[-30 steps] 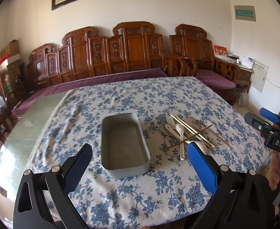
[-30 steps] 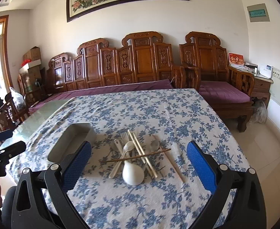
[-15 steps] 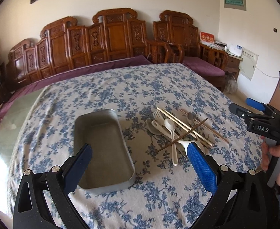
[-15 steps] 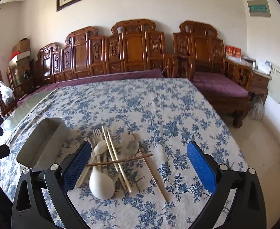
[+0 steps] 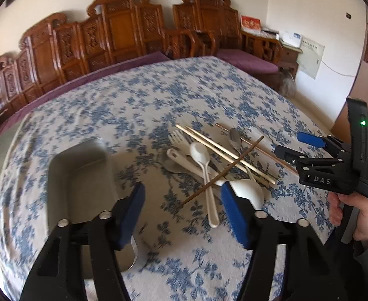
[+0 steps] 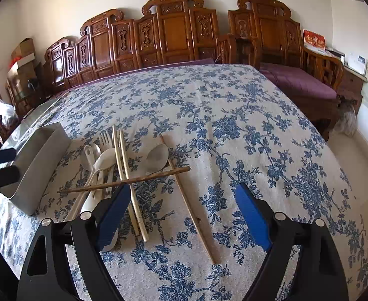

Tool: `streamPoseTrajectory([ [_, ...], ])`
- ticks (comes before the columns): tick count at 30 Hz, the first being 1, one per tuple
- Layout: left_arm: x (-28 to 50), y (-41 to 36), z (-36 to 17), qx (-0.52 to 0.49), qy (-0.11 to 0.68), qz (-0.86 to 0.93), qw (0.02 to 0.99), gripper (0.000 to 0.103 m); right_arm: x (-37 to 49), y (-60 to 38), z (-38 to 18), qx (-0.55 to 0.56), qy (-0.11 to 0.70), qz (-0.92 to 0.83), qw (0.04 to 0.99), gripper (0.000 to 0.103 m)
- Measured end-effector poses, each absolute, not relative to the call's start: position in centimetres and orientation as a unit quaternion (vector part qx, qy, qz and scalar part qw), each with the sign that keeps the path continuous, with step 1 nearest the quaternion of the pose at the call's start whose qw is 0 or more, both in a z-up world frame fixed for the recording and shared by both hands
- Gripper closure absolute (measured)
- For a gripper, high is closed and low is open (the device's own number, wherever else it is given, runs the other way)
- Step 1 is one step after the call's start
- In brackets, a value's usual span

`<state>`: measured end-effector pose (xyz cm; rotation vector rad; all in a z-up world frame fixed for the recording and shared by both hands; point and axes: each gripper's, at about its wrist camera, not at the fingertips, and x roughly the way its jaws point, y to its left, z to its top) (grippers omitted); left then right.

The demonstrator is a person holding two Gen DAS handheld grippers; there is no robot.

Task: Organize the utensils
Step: 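Reach into the utensil pile and grasp a wooden chopstick with the left tool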

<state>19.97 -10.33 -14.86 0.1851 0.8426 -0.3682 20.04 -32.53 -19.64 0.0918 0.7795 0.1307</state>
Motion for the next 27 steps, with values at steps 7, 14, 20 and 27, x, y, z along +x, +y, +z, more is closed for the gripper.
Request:
streamPoseTrajectory([
  [7, 22.9, -12.8, -17.6, 0.109, 0.434, -0.193, 0.873, 0.057, 20.3, -32.8, -19.8, 0.055, 0.384, 0.067, 0.919, 0.017],
  [14, 23.7, -14.3, -20.2, 0.127, 0.462, -0.212, 0.852, 0.070, 20.5, -33.4, -19.5, 0.074, 0.378, 0.070, 0.920, 0.017],
  [20, 23.6, -14.8, -21.4, 0.144, 0.474, -0.223, 0.839, 0.077, 20.6, -33.4, -19.4, 0.076, 0.379, 0.071, 0.920, 0.017],
  [27, 22.9, -14.6, -21.6, 0.148, 0.481, -0.225, 0.834, 0.098, 20.6, -33.3, -19.4, 0.072, 0.378, 0.071, 0.920, 0.017],
])
